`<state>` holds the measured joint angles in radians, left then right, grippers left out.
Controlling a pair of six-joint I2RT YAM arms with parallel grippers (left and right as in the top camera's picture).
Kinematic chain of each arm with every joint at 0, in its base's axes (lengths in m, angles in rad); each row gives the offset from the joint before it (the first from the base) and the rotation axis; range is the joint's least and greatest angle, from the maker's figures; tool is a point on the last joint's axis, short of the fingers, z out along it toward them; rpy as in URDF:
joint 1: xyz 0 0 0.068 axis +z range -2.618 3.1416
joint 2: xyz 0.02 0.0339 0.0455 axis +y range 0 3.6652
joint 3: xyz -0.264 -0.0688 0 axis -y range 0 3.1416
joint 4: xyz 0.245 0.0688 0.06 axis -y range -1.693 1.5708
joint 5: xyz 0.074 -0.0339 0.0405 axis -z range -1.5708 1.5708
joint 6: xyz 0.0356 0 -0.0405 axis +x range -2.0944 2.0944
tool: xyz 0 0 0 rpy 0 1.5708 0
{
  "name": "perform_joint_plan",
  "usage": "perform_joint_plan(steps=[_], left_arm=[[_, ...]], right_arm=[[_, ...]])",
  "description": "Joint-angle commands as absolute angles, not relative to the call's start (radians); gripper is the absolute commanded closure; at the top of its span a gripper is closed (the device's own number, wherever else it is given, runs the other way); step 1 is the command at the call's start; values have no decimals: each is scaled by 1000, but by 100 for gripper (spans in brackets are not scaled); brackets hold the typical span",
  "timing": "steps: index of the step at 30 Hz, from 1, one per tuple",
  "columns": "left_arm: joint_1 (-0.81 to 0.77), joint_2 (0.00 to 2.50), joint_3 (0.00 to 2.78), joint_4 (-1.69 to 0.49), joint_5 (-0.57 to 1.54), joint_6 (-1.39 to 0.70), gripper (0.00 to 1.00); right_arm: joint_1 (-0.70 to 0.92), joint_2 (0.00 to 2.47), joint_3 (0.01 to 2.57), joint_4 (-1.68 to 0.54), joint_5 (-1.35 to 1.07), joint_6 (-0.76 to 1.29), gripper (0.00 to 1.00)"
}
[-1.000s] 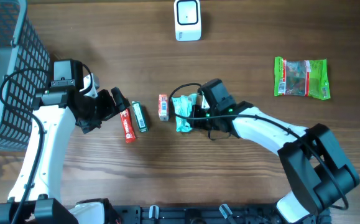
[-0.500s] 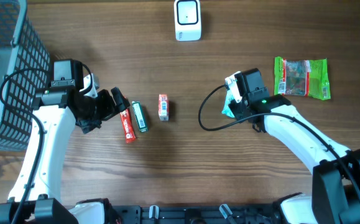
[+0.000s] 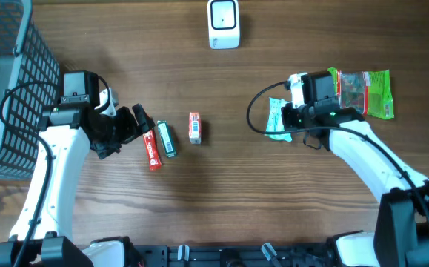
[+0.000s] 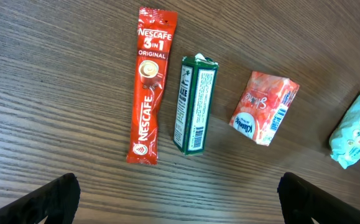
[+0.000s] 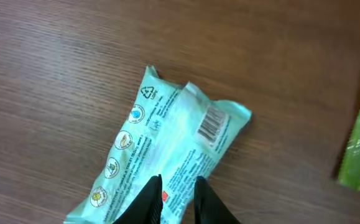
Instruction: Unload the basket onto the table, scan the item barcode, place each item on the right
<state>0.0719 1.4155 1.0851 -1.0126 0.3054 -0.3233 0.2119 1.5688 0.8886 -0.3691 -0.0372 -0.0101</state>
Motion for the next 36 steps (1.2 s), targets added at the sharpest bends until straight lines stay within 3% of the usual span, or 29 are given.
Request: perform_joint_plan(steps=[1, 7, 9, 11, 12, 17, 20, 21, 22, 30, 33, 36], left_arm=[[69, 1405, 1081, -1013, 314, -322, 0], [69, 1405, 1081, -1013, 314, -322, 0], [69, 1405, 1081, -1012, 314, -322, 0], [69, 1405, 1081, -1013, 314, -322, 0], [69, 1405, 1081, -1012, 314, -322, 0], [69, 1405, 1081, -1013, 314, -322, 0], [69, 1405, 1081, -1013, 314, -322, 0], [69, 1405, 1081, -1012, 314, -322, 0], [69, 1405, 1081, -1013, 314, -322, 0], [69, 1405, 1081, -1012, 314, -322, 0], [69, 1405, 1081, -1013, 314, -322, 0], [69, 1405, 1081, -1012, 314, -322, 0]], right_arm=[[216, 1676, 857, -340, -173, 52, 79], [216, 1855, 857, -371, -187, 65, 63], [215, 1837, 873, -384, -268, 79, 48], [216, 1793, 908, -389, -372, 78, 25], [215, 1754, 932, -396, -403, 78, 21], [216, 1578, 963, -476, -402, 79, 27], [216, 1521, 963, -523, -371, 82, 57], [216, 1522, 960, -542, -359, 81, 79], [216, 1529, 950, -545, -360, 83, 88], [216, 1656, 875, -537, -244, 201, 89], [216, 1703, 867, -537, -244, 217, 85], [216, 1770, 867, -534, -244, 216, 70]])
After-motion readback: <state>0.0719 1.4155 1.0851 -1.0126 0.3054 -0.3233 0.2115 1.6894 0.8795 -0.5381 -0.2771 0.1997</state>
